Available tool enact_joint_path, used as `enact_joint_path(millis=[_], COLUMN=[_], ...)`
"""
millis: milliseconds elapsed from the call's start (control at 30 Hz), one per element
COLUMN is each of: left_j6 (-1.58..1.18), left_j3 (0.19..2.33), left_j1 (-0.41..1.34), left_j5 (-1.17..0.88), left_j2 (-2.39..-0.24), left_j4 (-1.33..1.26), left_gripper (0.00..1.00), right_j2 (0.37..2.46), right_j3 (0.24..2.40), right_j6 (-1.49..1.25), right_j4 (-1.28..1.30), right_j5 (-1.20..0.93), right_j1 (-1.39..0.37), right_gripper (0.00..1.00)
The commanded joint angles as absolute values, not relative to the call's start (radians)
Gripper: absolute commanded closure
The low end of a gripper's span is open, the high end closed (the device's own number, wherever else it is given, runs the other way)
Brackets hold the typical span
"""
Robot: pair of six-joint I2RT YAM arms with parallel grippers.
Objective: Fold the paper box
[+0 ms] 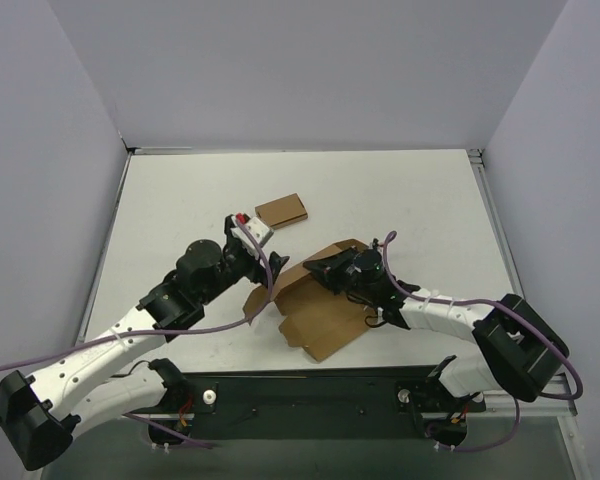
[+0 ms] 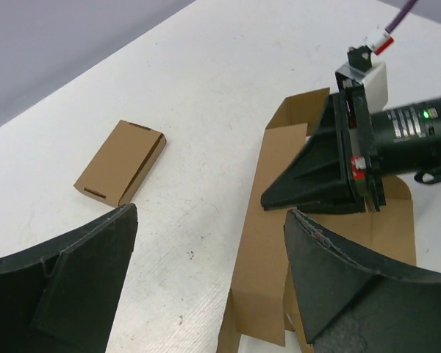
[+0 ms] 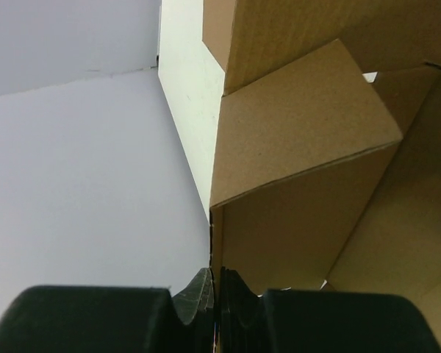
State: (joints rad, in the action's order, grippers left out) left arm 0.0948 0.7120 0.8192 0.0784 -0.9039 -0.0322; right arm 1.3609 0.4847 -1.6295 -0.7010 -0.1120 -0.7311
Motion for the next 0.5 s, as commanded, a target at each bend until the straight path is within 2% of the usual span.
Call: enact_joint_path(millis=[0, 300, 467], left_j6=[-0.083, -0.293, -0.380], left_j3=[0.816, 0.640, 0.574], left_j1=[0.712, 0.635, 0.618], left_j5=[-0.046, -0.008, 0.106], left_j2=[-0.949, -0.901, -0.884], left_j4=[0.040, -0.051, -0.014], left_gripper=[0.09, 0.10, 0.10], right_j2=[1.368, 1.446, 1.512], right_j3=[0.462, 0.356, 0.327], right_j6=[-1.470, -1.322, -1.348], right_j4=[-0.862, -1.104, -1.226], right_j5=[-0.083, -0.107, -0.129], right_j1=[-0.741, -0.733, -0.713], right_gripper=[1.00, 1.00, 1.00])
